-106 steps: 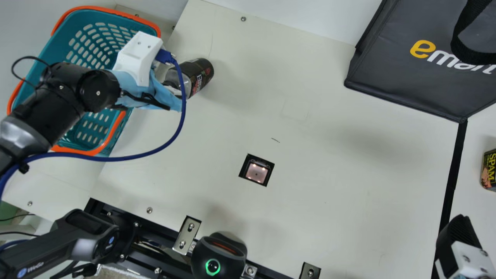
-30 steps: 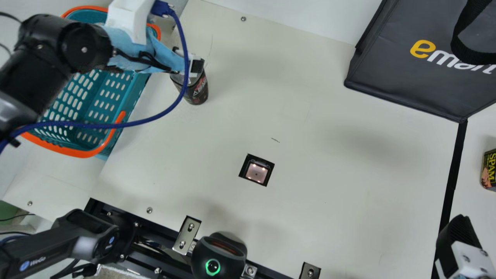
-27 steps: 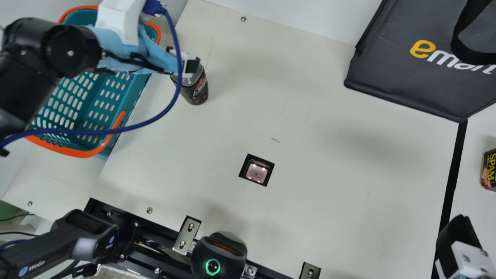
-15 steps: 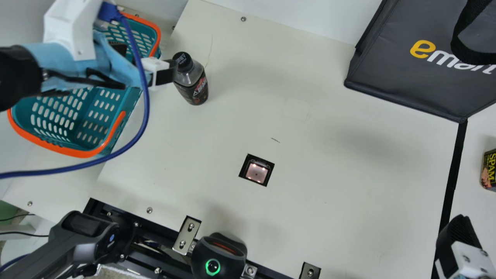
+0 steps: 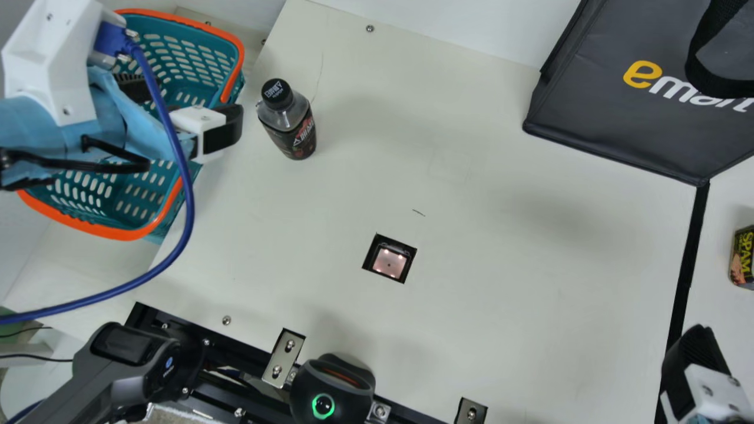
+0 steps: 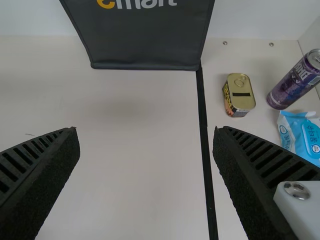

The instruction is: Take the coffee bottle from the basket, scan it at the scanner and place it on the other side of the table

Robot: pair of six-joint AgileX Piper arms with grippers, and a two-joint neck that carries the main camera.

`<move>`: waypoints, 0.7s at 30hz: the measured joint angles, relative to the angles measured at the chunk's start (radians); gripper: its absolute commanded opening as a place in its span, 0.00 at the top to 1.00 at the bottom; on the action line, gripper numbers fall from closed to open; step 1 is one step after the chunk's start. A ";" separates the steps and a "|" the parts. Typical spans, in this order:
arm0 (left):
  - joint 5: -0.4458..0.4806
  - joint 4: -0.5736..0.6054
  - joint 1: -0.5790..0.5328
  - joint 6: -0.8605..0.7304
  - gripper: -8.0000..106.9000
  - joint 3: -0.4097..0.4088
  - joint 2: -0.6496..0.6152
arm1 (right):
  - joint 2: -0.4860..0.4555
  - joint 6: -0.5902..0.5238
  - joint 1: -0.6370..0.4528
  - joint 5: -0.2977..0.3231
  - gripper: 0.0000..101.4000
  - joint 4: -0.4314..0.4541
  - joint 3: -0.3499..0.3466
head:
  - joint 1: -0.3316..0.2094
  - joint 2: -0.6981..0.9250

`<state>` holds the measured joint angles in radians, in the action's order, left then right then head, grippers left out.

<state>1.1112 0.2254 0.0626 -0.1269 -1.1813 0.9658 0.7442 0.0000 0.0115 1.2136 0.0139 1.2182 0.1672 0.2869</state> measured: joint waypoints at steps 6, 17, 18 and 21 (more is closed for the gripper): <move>0.000 0.000 0.000 0.000 0.15 0.000 0.000 | 0.000 0.000 0.000 0.000 0.06 0.000 0.000 | 0.000 -0.132; 0.000 0.000 0.000 0.000 0.15 0.000 0.000 | 0.000 0.000 0.000 0.000 0.06 0.000 0.000 | 0.000 -0.314; 0.000 0.000 0.000 0.000 0.15 0.000 0.000 | 0.000 0.000 0.000 0.000 0.06 0.000 0.000 | 0.000 -0.314; -0.002 -0.004 -0.005 0.010 0.15 -0.002 0.008 | 0.000 0.000 0.000 0.000 0.06 0.000 0.000 | 0.000 -0.314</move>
<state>1.1093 0.2210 0.0576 -0.1172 -1.1837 0.9739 0.7442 0.0000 0.0115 1.2136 0.0139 1.2182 0.1672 -0.0276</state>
